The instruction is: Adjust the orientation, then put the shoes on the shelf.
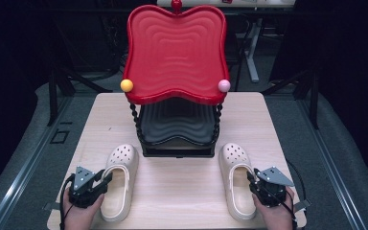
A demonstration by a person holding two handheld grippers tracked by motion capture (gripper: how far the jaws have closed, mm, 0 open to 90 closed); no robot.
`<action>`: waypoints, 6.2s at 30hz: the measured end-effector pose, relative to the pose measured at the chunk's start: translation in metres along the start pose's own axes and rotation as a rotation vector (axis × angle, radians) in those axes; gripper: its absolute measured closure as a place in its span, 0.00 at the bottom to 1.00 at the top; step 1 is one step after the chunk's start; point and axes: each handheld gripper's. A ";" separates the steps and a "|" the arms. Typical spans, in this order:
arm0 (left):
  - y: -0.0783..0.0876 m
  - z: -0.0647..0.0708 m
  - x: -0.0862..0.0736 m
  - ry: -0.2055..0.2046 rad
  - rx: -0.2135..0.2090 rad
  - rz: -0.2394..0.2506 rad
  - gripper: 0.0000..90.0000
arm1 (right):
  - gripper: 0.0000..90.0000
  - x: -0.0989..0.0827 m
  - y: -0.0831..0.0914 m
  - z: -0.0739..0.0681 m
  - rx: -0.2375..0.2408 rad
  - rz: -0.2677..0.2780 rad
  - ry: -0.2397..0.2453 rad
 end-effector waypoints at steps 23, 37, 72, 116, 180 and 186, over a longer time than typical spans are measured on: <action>-0.001 0.000 0.004 -0.033 0.028 -0.023 0.83 | 0.84 0.004 -0.007 0.005 0.004 -0.041 -0.037; 0.020 0.002 0.013 -0.025 0.001 0.006 0.84 | 0.85 0.011 0.020 -0.007 0.027 0.001 -0.060; 0.037 0.055 0.092 -0.131 -0.123 0.181 0.85 | 0.85 0.084 0.052 -0.059 0.159 0.178 0.009; -0.037 0.081 0.147 -0.081 -0.043 0.214 0.85 | 0.85 0.143 -0.027 -0.086 0.073 0.192 -0.030; -0.033 0.077 0.141 0.027 -0.152 0.288 0.60 | 0.68 0.143 -0.021 -0.090 0.161 0.215 0.002; -0.023 0.079 0.127 0.019 -0.167 0.285 0.61 | 0.68 0.132 -0.008 -0.094 0.175 0.219 0.018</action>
Point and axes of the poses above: each handheld gripper's, and its own axes: y roughly backward along the jaws, x roughly out of its top, z roughly to its right, and after that the axes turned 2 degrees about -y, right-handed
